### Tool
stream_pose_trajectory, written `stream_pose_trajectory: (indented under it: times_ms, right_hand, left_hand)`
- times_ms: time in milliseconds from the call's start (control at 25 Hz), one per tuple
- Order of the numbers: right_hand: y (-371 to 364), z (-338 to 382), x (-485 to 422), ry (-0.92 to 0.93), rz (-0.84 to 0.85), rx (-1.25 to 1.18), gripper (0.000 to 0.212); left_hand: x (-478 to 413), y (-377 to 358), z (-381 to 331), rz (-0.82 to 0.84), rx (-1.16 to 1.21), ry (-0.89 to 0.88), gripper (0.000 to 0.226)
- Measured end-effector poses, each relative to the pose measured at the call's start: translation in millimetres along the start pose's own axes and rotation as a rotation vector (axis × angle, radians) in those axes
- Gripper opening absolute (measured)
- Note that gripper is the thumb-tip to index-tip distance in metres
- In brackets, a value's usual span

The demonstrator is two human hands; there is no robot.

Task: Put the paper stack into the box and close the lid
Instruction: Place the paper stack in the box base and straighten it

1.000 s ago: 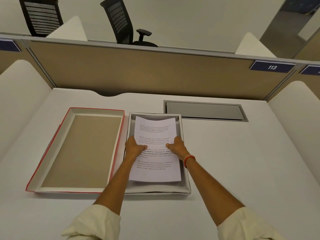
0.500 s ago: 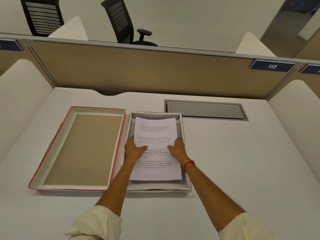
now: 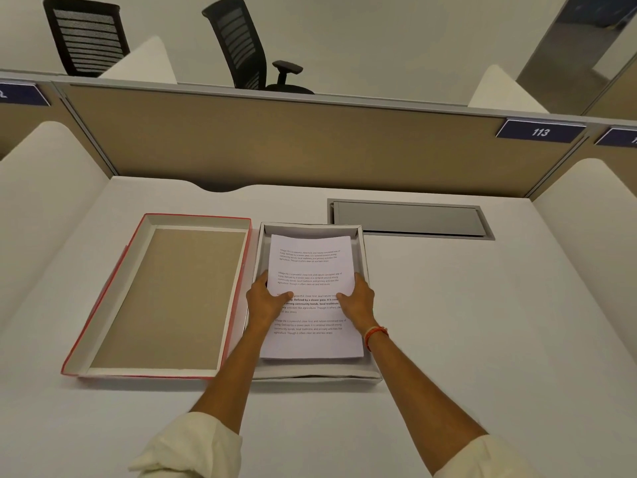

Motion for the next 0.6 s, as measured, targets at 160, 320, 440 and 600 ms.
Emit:
stream_pose_trajectory:
  times_ms: [160, 320, 440, 600]
  right_hand:
    - [-2.8, 0.7, -1.0, -0.013, 0.047, 0.049, 0.050]
    - [-1.4, -5.7, -2.9, -0.080, 0.078, -0.019, 0.043]
    - [2.2, -11.2, -4.6, -0.147, 0.091, -0.088, 0.035]
    - [0.4, -14.2, -7.4, -0.184, 0.117, -0.143, 0.035]
  left_hand:
    - [2.0, -3.7, 1.6, 0.029, -0.027, 0.025, 0.075]
    - [1.1, -3.3, 3.1, 0.051, -0.025, 0.037, 0.081]
    - [0.0, 0.9, 5.6, 0.043, 0.001, 0.046, 0.072]
    - [-0.7, 0.5, 7.4, 0.065, 0.054, 0.050, 0.060]
Point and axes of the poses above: each hand's wrist, its own x-axis away from the middle knuckle, its own y-axis out of the back of the hand, z = x × y, the point moved 9 cm from there along -x, towards the middle knuckle, and after that the axes turned 9 degrees about x, right-handed, at the moved point
